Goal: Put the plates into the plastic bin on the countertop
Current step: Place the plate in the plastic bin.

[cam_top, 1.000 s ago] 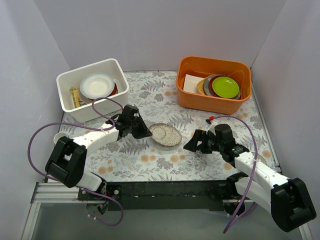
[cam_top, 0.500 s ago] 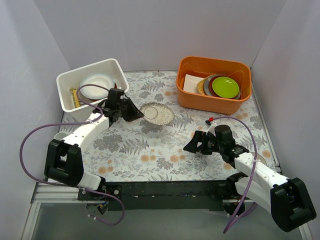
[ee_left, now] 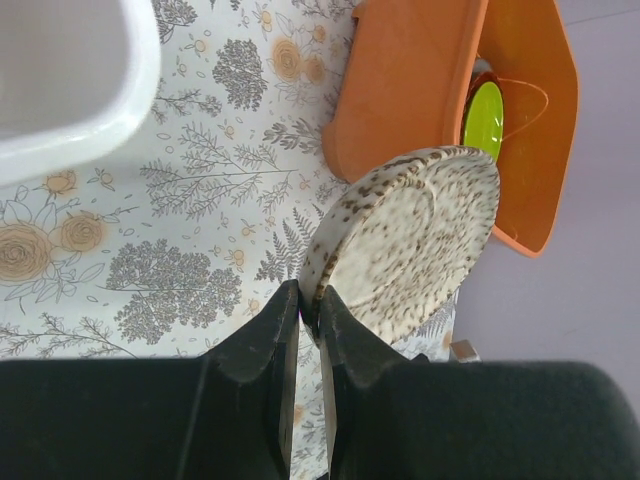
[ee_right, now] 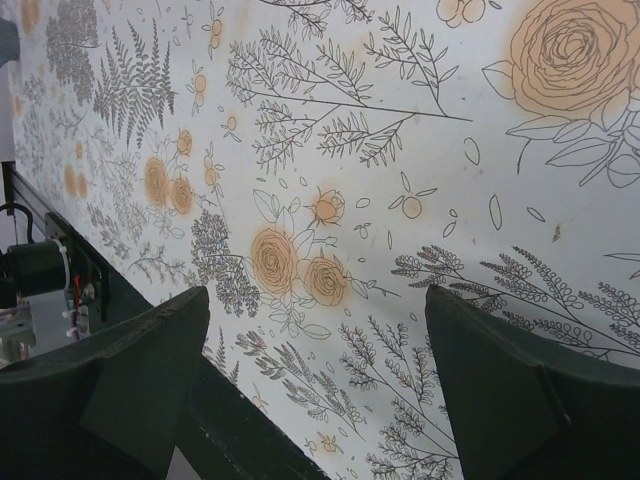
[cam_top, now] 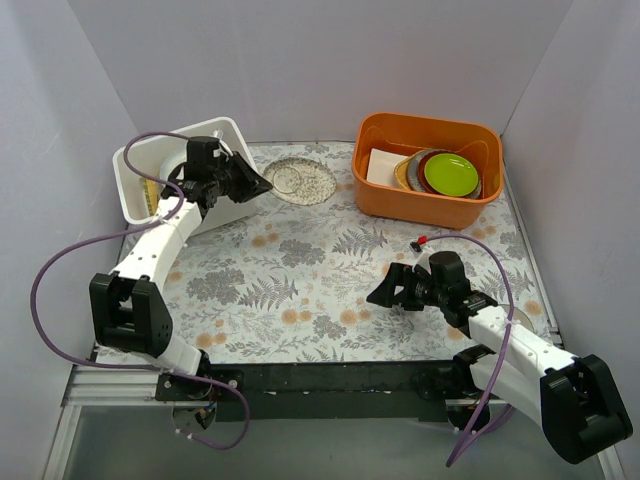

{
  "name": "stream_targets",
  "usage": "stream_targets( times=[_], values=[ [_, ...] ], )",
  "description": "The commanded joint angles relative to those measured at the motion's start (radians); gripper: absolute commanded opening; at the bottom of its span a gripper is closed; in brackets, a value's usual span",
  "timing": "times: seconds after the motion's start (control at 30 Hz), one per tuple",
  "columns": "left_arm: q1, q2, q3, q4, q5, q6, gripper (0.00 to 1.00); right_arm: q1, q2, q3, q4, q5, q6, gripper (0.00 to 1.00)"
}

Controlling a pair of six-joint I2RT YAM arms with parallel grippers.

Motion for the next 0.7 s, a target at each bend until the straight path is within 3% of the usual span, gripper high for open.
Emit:
stream_targets(
  times=[0.0, 0.4, 0.67],
  values=[
    [0.045, 0.010, 0.075, 0.002, 0.079, -0.002, 0.00, -0.004, 0.003, -0.003, 0.035, -0.012, -0.001, 0.96],
    [0.194, 0.076, 0.183, -0.018, 0.175, -0.007, 0.00, -0.006, 0.014, -0.006, 0.041, -0.013, -0.004, 0.96],
    [0.381, 0.083, 0.180, -0.009, 0.257, -0.017, 0.00, -0.009, 0.019, -0.009, 0.044, -0.016, -0.005, 0.96]
  ],
)
